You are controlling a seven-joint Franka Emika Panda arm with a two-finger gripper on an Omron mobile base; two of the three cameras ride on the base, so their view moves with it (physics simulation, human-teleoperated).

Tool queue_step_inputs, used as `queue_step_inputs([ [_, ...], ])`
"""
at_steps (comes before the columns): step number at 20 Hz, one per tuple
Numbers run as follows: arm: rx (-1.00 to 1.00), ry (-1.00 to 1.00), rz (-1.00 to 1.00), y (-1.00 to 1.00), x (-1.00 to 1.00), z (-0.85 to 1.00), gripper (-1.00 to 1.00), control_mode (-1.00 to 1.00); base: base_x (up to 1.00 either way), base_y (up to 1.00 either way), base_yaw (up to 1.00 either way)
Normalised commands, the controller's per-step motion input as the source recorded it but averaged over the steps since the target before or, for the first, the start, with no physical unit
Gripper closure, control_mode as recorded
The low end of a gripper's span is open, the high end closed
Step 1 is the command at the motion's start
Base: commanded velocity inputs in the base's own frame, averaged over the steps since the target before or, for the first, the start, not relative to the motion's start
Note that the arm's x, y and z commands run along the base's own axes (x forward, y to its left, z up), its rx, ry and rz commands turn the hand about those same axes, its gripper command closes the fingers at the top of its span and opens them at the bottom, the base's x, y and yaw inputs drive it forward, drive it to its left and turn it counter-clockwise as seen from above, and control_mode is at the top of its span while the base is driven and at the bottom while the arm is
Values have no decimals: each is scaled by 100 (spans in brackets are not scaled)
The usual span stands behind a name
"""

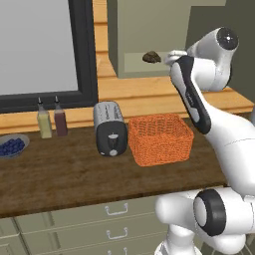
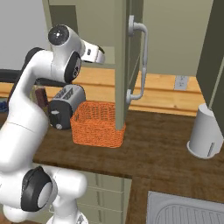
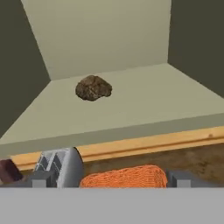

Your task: Open the cabinet, pick up the bread from the cabinet and place it in the basket. Then move the basket to the dining counter.

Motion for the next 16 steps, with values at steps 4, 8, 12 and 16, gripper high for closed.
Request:
queue_step_inputs([
  [4, 12, -7, -19, 0, 0, 76, -100, -100, 0, 0, 0],
  [8, 0, 12, 2, 0, 43, 16, -100, -100, 0, 0, 0],
  [12, -2, 20, 12, 1, 47, 0, -100, -100, 0, 0, 0],
  [16, 0, 7, 12, 0, 47, 0, -100, -100, 0, 0, 0],
])
